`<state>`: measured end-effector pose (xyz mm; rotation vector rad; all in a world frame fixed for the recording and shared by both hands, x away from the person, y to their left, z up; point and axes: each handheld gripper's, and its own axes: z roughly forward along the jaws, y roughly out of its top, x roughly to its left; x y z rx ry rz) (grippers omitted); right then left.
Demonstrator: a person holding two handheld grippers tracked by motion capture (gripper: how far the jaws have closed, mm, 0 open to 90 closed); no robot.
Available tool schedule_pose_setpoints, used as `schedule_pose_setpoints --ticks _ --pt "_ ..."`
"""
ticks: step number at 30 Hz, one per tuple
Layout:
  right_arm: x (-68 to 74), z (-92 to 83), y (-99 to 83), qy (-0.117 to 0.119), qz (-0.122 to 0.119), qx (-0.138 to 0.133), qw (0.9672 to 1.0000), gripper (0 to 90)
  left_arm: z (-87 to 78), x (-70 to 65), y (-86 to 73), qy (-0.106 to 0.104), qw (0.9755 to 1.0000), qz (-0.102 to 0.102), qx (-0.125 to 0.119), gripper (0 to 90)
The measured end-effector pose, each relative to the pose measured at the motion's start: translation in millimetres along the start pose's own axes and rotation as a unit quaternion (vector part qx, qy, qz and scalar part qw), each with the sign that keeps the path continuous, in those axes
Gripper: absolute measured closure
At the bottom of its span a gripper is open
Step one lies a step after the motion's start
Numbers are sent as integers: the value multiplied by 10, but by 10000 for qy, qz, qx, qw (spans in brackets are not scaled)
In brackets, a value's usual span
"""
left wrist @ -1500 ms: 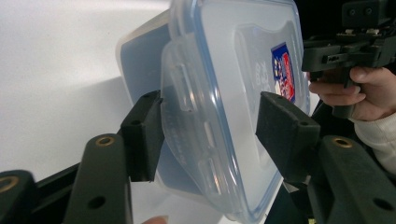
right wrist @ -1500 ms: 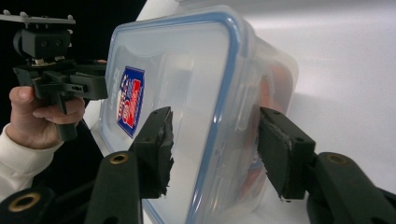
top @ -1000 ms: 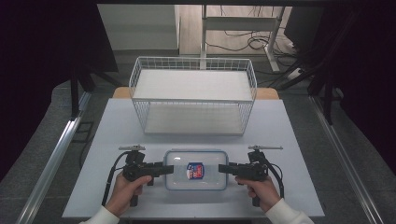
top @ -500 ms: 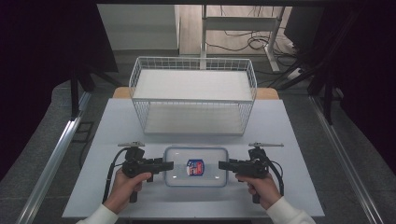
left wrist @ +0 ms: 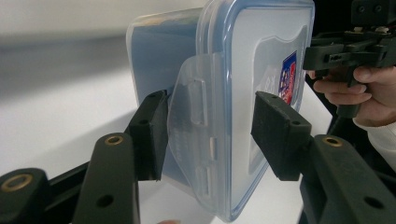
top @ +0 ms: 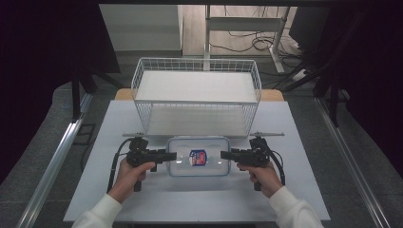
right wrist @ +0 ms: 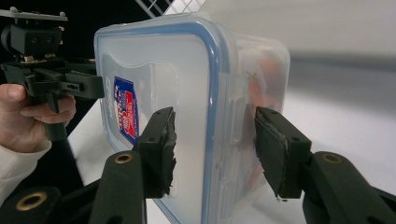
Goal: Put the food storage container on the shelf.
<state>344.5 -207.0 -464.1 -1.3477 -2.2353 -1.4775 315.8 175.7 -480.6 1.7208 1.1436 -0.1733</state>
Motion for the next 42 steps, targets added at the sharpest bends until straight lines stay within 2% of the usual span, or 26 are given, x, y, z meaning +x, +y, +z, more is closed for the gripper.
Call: schedule_pose_setpoints --ticks 1,4,5,6,7,8,9,10,14,20,21,25,36,39,42 --pt "0 0 0 0 0 0 10000 494 0 0 0 0 10000 0 0 470" --pt "-95 75 162 -19 -84 -87 9999 495 50 123 169 -4 10000 38 -50 469" --pt "-95 75 162 -19 -84 -87 9999 495 50 123 169 -4 10000 38 -50 469" --pt "-128 124 233 -39 -112 -126 9999 495 64 194 255 -13 9999 70 -74 469" --pt "-143 143 259 -44 -112 -123 9999 495 64 194 255 -13 9999 70 -74 468" --pt "-164 169 290 -48 -113 -139 9998 495 83 259 329 -15 9999 96 -95 469" --pt "-164 169 290 -48 -113 -139 9998 495 83 259 329 -15 9999 96 -95 469" --pt "-210 225 361 -56 -129 -191 9997 495 98 310 372 -17 9999 98 -111 469" --pt "-246 281 421 -88 -158 -207 9996 495 138 437 453 -24 9998 104 -147 467" --pt "-320 430 478 -170 -157 -187 9996 493 193 581 492 14 9999 130 -101 456" --pt "-343 467 481 -194 -117 -201 9995 491 218 616 491 11 9999 69 -101 456" --pt "-397 513 490 -217 -123 -225 9994 489 264 682 489 -5 9999 48 -127 456" --pt "-490 579 497 -222 164 -365 9990 479 313 752 489 -16 9996 -202 -183 459" --pt "-495 603 505 -319 305 -390 9983 464 331 753 495 30 9995 -240 -221 454" --pt "-475 625 517 -433 345 -389 9977 453 351 763 502 42 9992 -291 -262 444"
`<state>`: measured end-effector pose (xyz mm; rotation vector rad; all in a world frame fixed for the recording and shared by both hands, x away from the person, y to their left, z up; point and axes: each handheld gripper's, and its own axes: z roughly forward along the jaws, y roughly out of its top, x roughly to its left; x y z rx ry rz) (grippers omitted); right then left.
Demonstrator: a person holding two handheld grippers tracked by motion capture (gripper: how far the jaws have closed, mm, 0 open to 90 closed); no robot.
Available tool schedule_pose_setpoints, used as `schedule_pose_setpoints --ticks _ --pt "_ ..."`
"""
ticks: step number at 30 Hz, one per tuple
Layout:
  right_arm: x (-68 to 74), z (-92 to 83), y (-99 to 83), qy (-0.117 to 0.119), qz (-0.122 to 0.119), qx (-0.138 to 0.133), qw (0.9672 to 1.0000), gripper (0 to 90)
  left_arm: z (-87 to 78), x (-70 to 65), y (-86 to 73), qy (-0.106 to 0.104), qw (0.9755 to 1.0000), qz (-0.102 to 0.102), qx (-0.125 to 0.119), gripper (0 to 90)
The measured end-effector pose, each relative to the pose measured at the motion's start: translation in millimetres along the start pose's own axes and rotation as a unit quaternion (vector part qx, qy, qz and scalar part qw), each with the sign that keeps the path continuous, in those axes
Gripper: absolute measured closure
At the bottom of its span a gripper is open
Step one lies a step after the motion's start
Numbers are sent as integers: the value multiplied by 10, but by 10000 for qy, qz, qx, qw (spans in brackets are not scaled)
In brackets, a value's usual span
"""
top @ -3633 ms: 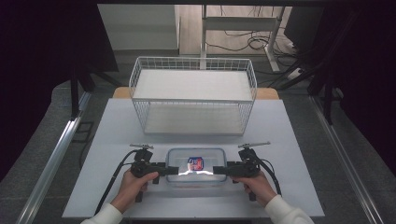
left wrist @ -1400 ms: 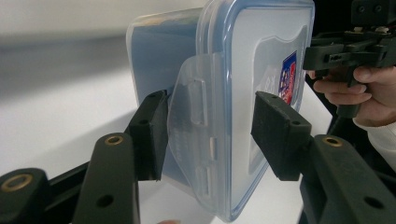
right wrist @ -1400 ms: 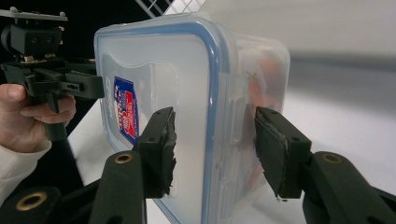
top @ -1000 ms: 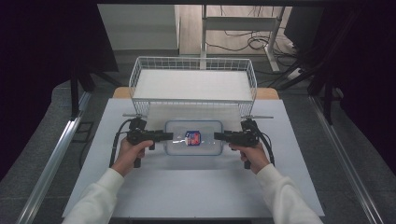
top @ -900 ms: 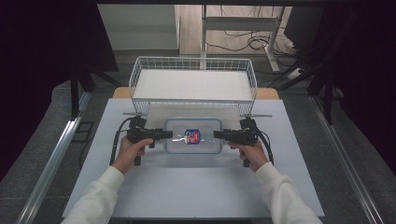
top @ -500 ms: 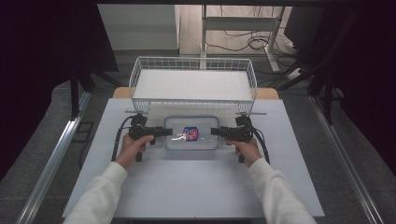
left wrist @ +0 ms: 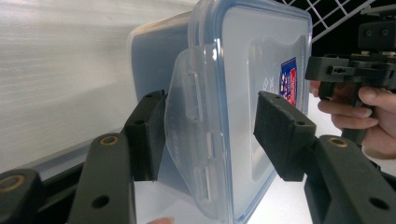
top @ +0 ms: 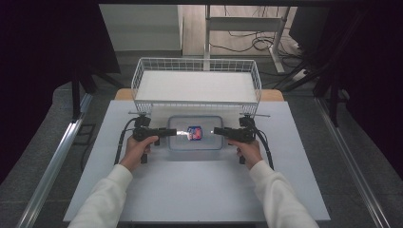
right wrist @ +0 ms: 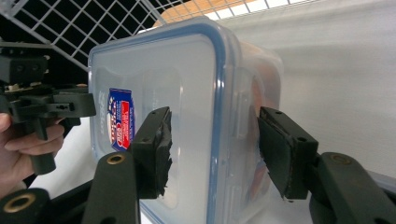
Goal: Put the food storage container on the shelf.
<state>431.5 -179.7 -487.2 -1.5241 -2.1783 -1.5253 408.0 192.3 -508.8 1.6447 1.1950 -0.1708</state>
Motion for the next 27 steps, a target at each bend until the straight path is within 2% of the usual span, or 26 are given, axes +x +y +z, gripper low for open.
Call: schedule_pose_setpoints --ticks 2,4,9,14,16,19,21,23,24,25,26,27 --pt "2 27 5 -77 134 -64 9999 445 7 6 5 2 9999 -128 0 443" --pt "0 31 6 -77 152 -70 9998 444 14 10 5 12 9999 -165 -23 442" --pt "-12 55 -3 -139 378 -161 9991 439 48 18 4 31 9994 -322 -148 432" --pt "-2 69 -17 -208 366 -227 9989 429 59 18 -3 75 9994 -291 -165 424" --pt "10 74 -25 -254 320 -254 9988 422 72 1 -4 173 9993 -262 -213 413" --pt "22 84 -35 -316 280 -288 9987 415 84 -4 -6 207 9990 -299 -244 405" --pt "23 85 -35 -310 289 -292 9987 415 86 -1 -6 212 9990 -308 -243 404" --pt "15 85 -35 -306 298 -279 9987 415 92 -1 -8 132 9991 -333 -228 400" --pt "12 90 -35 -304 323 -294 9986 414 96 10 -6 230 9989 -315 -253 399" --pt "12 90 -35 -304 323 -294 9986 414 96 10 -6 230 9989 -315 -253 397" --pt "10 92 -35 -306 332 -287 9986 413 99 35 -2 267 9991 -175 -267 397" --pt "4 94 -36 -315 312 -274 9986 411 105 23 -5 245 9989 -298 -274 396"
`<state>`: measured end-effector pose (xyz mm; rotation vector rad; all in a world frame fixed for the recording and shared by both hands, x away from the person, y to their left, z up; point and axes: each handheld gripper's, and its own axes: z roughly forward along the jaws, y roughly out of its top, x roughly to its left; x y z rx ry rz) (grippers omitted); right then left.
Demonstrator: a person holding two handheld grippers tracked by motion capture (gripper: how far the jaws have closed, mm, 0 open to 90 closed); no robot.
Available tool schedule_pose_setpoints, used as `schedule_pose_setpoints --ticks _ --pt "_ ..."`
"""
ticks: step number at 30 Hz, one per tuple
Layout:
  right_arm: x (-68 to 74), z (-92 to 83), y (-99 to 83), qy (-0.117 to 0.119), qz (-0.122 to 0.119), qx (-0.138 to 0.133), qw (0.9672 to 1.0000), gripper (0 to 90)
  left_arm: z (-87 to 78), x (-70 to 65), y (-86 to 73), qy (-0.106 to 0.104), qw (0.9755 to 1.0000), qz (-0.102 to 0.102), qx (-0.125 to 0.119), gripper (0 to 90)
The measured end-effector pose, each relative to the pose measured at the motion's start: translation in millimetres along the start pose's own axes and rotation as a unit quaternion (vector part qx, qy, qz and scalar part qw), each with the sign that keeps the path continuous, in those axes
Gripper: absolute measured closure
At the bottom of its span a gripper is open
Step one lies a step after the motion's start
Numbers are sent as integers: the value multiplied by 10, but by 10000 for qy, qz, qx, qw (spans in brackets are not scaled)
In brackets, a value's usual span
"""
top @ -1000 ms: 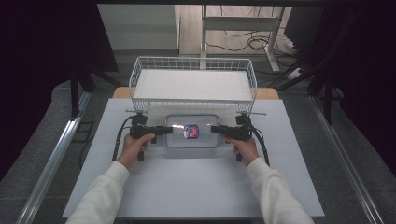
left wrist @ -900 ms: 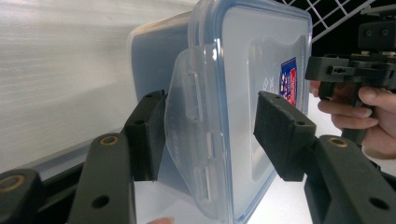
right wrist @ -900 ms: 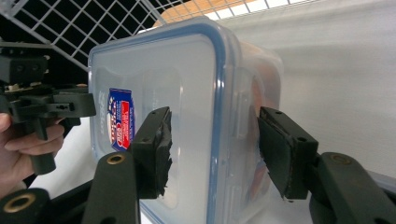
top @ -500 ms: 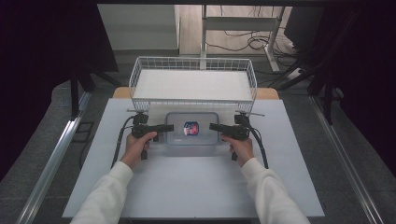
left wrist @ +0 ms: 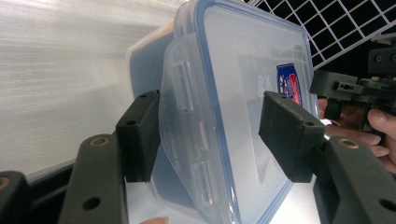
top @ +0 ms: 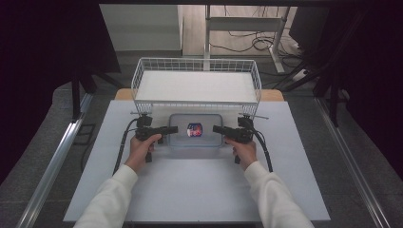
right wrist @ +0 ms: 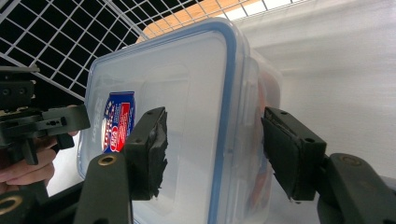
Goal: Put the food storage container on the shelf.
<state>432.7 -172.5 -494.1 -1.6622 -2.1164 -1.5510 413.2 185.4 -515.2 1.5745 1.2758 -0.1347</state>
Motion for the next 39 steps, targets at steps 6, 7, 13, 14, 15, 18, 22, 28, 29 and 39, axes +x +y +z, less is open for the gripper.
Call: schedule_pose_setpoints --ticks 6,7,13,14,15,18,22,28,29,39 --pt "45 -5 -21 -256 -95 -36 9996 328 14 -35 -9 -30 10000 -73 -13 376" --pt "53 -12 -26 -320 -116 -45 9994 312 10 -67 -13 169 9998 33 -92 366" --pt "146 -199 -135 -771 -491 -243 9955 248 -198 -207 -48 440 9976 427 -336 317" --pt "146 -199 -135 -771 -491 -243 9955 248 -198 -207 -48 440 9976 427 -336 316" --pt "159 -240 -145 -824 -580 -280 9945 248 -259 -251 -68 507 9963 640 -264 316" --pt "230 -430 -192 -939 -1036 -342 9896 287 -409 -368 -143 526 9938 963 -167 303" --pt "393 -618 -343 -1018 -1698 -224 9800 368 -604 -525 -317 593 9893 1333 -8 293" --pt "654 -747 -621 -817 -2479 100 9653 482 -746 -670 -676 508 9866 1518 304 289" --pt "706 -737 -700 -758 -2655 241 9608 539 -774 -694 -747 515 9860 1532 420 290" --pt "827 -247 -887 -846 -3472 963 9290 873 -914 -881 -1098 696 9778 1841 721 290"
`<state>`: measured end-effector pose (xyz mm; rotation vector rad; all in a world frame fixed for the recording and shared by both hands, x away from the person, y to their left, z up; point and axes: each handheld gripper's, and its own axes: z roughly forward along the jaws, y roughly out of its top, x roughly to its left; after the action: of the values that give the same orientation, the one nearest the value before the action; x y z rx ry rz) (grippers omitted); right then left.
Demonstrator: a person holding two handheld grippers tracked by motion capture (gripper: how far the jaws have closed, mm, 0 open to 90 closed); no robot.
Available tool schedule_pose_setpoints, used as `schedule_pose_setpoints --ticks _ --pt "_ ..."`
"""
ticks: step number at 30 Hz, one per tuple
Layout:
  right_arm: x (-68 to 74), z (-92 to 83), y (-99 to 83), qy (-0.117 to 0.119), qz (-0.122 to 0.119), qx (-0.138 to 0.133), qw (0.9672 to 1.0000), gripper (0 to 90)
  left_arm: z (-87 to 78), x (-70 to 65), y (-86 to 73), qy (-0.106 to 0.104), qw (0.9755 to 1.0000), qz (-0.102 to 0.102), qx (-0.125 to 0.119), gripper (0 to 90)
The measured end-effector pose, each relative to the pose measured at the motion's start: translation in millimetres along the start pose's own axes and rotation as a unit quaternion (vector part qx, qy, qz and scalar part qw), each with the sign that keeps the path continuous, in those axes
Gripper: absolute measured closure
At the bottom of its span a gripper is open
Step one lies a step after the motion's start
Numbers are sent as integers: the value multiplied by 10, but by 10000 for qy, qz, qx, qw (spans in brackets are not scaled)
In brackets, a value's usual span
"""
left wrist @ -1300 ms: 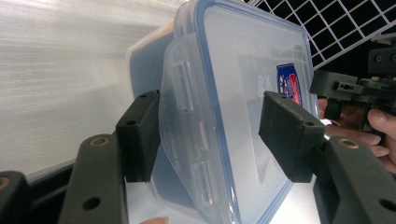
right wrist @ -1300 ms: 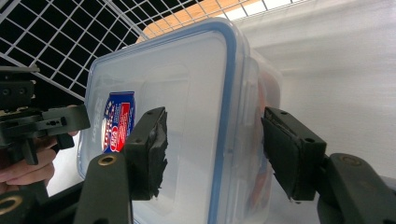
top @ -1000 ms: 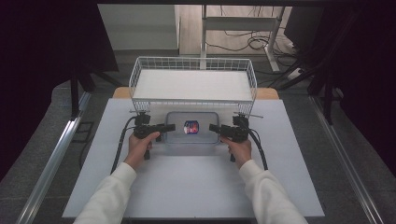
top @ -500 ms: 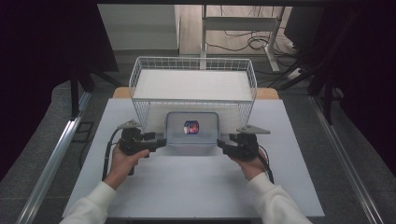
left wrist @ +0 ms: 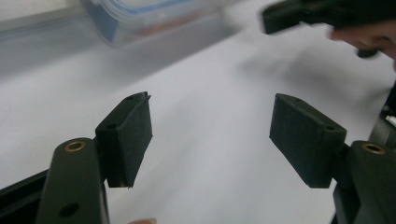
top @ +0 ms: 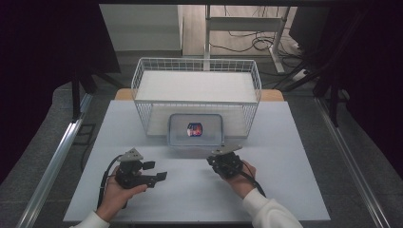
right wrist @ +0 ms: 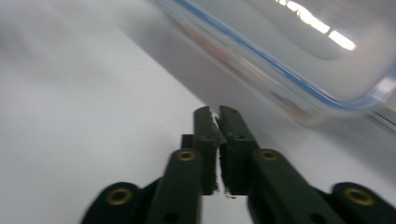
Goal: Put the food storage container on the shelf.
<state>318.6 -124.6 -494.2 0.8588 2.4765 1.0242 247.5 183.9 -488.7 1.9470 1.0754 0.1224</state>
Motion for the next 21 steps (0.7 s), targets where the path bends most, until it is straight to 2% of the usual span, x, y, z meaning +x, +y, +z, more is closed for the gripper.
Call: schedule_pose_setpoints --ticks 2,3,4,7,8,9,12,13,14,18,21 --pt "27 145 45 17 -59 119 9999 887 -17 -65 -34 -29 10000 70 55 290" --pt "57 274 89 -20 -83 164 9998 889 -23 -91 -47 -49 9999 96 72 290" --pt "65 315 108 -26 -101 185 9998 889 -35 -123 -63 -80 9997 169 127 289" --pt "86 414 167 -35 -119 189 9997 889 -44 -154 -73 -103 9996 216 160 293" --pt "98 512 234 -40 -148 193 9997 889 -43 -174 -72 -143 9993 268 195 294" --pt "98 512 234 -40 -148 193 9997 889 -43 -174 -72 -143 9993 268 195 295" --pt "62 645 321 -60 -12 163 9998 890 -39 -193 -57 -138 9990 363 199 295" --pt "62 645 321 -60 -12 163 9998 890 -39 -193 -57 -138 9990 363 199 295" --pt "36 682 336 83 73 152 9998 891 -50 -189 -60 -144 9990 374 214 294" --pt "53 698 354 60 -24 155 9999 891 -59 -178 -66 -105 9992 321 194 294" --pt "36 656 388 3 48 61 10000 891 -50 -168 -46 -84 9994 295 183 293"
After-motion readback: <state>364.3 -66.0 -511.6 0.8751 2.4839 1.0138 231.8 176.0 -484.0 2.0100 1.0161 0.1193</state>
